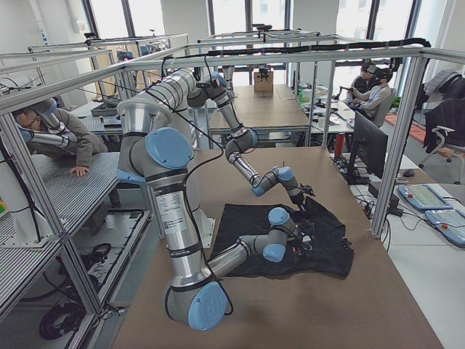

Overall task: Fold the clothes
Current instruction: 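Grasp the sleeve with the left gripper and fold it inward onto the shirt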

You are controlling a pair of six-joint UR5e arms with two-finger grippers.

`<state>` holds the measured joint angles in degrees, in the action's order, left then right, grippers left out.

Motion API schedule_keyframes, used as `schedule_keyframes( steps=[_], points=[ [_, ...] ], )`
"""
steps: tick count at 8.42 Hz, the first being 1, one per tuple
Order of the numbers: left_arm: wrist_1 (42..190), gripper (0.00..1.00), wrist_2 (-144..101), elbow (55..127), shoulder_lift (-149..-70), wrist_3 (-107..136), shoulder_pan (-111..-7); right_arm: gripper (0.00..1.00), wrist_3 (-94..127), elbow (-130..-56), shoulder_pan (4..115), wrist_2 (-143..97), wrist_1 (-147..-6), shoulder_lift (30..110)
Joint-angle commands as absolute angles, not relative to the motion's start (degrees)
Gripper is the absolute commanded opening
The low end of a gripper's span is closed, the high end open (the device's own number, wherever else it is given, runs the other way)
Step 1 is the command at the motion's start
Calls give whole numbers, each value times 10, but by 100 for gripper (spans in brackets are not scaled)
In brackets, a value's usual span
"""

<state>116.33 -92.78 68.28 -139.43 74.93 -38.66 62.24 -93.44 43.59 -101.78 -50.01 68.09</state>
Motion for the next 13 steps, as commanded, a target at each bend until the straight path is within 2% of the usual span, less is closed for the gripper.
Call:
schedule_keyframes(
  steps=[1, 8, 10, 11, 13],
  points=[
    [1166, 100, -881, 681, -1395, 744, -363, 94, 622, -934, 436, -1017, -500, 688],
    [1167, 100, -863, 679, -1426, 744, -367, 94, 621, -932, 439, -1016, -500, 689],
    [1163, 100, -965, 692, -1441, 749, -415, 94, 619, -935, 443, -1021, -504, 689],
    [1160, 100, -992, 726, -1428, 752, -430, 94, 619, -941, 443, -1027, -508, 689],
    [1152, 100, -1021, 853, -1342, 776, -434, 94, 619, -963, 463, -1077, -509, 704]
  ],
)
